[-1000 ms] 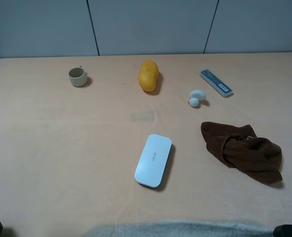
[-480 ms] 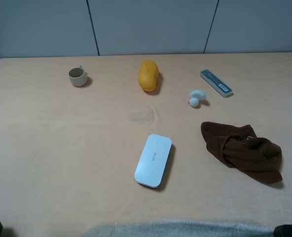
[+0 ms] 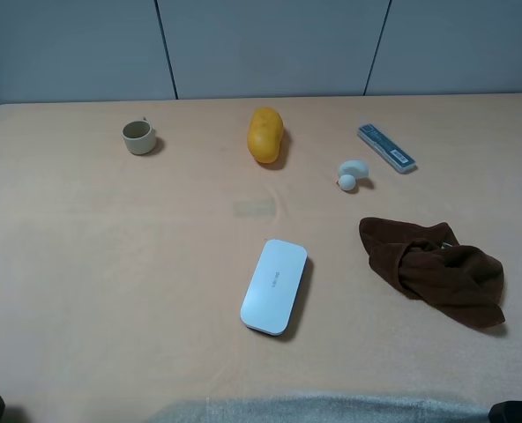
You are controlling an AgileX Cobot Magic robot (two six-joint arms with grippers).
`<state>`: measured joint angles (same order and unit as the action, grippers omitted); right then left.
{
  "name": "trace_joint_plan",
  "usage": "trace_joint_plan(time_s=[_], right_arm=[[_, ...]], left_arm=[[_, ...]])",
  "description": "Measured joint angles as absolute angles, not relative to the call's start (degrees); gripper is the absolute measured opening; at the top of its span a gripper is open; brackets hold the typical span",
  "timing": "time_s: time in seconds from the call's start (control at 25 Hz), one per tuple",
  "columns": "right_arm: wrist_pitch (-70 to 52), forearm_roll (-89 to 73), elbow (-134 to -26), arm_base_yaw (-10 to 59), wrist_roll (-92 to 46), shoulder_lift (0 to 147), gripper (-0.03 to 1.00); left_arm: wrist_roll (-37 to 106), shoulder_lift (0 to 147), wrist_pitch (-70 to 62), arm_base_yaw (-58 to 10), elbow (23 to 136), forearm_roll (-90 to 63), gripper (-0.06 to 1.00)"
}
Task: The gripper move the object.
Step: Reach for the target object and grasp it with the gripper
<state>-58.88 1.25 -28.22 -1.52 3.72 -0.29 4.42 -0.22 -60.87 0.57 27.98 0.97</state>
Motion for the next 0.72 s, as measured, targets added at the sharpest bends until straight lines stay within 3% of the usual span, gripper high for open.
trace_joint_plan(time_s=[0.72], right_arm=[[-68.37, -4.83, -43.18, -1.08, 0.0, 31.48, 0.69]], left_arm=[[4.42, -0.22, -60.87, 0.57, 27.98, 0.97, 0.99]])
